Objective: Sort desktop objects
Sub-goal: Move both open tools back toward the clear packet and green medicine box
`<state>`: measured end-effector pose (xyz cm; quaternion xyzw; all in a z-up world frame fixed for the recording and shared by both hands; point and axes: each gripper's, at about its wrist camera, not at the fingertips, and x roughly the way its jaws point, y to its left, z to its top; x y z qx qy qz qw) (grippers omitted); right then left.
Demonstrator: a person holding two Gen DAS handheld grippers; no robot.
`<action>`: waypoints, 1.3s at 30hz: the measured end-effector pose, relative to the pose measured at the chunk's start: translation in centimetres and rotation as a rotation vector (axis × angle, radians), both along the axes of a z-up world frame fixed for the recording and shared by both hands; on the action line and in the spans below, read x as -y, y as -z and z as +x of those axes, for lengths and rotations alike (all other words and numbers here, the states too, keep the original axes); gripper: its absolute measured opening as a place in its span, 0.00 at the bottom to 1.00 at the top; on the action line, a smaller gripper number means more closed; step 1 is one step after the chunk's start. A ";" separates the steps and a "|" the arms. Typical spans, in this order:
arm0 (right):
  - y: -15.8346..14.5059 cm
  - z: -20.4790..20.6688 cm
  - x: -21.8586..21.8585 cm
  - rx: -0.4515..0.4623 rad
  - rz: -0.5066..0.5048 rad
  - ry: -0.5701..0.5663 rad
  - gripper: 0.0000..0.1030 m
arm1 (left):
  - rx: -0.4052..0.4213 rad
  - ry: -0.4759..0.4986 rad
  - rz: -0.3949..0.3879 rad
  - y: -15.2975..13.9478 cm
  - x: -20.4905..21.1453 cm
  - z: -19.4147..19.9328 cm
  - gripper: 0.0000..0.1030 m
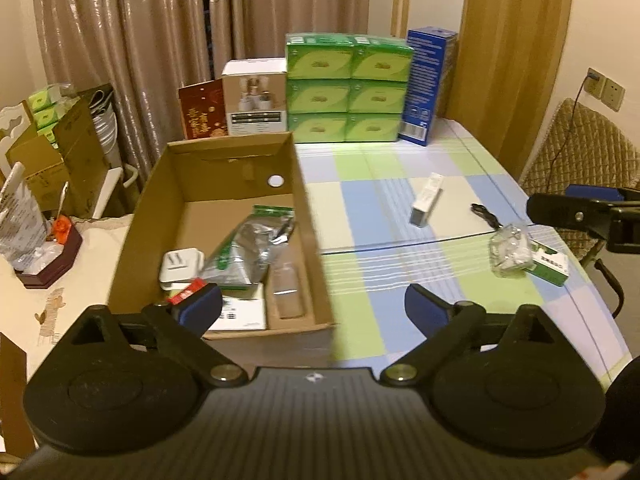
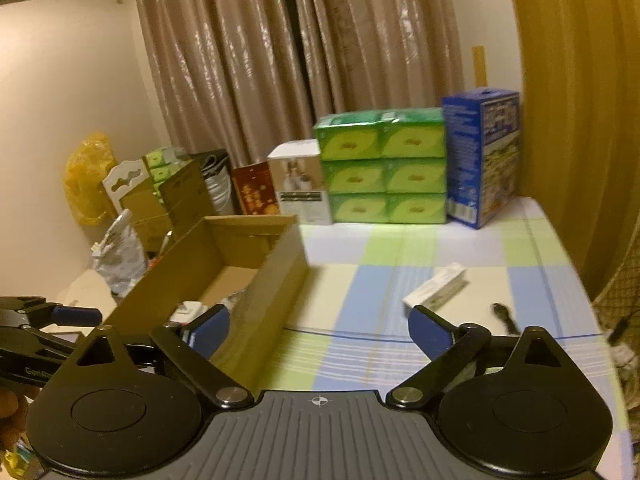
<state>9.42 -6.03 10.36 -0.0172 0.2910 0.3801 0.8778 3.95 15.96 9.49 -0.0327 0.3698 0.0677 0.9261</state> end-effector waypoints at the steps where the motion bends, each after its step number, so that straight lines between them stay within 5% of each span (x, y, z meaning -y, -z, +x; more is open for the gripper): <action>1: 0.0 0.0 0.6 0.006 -0.005 0.009 0.93 | 0.000 0.004 -0.005 0.0 0.3 0.0 0.95; 25: 5.7 1.7 15.9 -0.055 -0.130 0.259 0.98 | -0.005 0.142 -0.050 2.0 8.4 2.7 0.98; 39: 8.5 6.4 19.8 -0.053 -0.206 0.301 0.98 | -0.076 0.250 -0.046 8.0 14.5 9.0 0.98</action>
